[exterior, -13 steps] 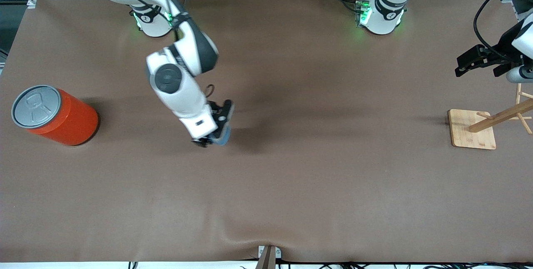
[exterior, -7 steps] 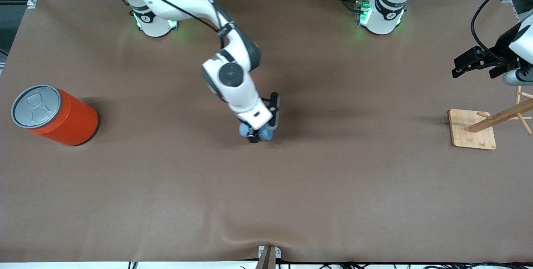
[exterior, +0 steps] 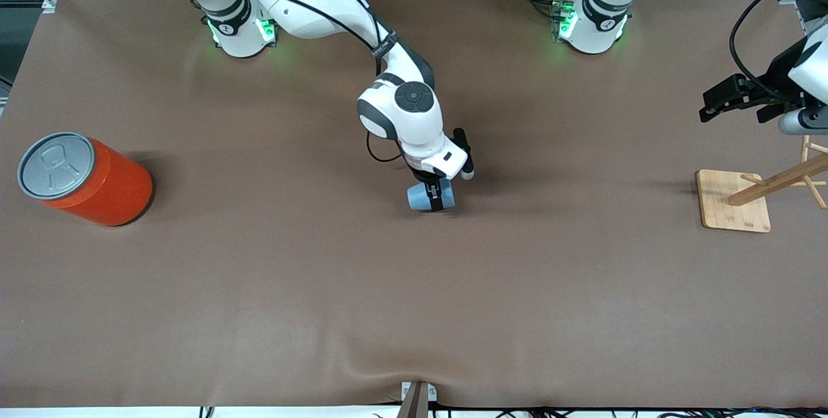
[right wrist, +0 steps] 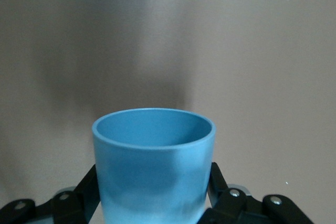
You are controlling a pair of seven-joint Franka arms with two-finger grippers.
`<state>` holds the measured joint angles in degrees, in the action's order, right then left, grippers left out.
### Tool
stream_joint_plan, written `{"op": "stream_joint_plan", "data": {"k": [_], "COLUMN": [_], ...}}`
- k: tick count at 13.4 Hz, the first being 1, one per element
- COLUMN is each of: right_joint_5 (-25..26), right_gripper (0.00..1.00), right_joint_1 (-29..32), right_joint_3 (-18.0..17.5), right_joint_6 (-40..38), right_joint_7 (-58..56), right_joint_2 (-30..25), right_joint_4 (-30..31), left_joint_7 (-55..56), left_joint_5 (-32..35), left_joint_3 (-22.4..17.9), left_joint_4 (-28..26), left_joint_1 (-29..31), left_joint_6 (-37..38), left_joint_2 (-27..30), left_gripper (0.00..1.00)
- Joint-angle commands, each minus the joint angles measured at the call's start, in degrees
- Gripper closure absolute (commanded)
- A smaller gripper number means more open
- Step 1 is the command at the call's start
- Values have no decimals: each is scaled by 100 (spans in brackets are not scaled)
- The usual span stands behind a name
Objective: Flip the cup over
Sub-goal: 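Lower the cup onto its side and open the right gripper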
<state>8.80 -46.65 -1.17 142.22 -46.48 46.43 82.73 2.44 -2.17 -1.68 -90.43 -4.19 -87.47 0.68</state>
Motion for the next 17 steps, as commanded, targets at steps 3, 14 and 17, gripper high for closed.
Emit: {"op": "stream_joint_plan", "data": {"k": [3, 14, 17], "right_joint_5": [113, -292, -292], "right_gripper": [0, 0, 0], "right_joint_1": [7, 445, 1164], "right_joint_3": [64, 73, 99], "right_joint_6": [-10, -2161, -2856], "right_joint_7": [-89, 2651, 2785], "right_joint_2": [68, -1135, -1416], "right_joint_4": [-170, -196, -179], "left_joint_7": [3, 11, 3], "left_joint_5": [-117, -844, -1564], "left_joint_3": [10, 10, 10], "left_joint_4": [51, 43, -89], "left_joint_1": [41, 50, 68], "left_joint_6": [55, 63, 116], "left_joint_2": [-24, -41, -199], "left_gripper": [0, 0, 0]}}
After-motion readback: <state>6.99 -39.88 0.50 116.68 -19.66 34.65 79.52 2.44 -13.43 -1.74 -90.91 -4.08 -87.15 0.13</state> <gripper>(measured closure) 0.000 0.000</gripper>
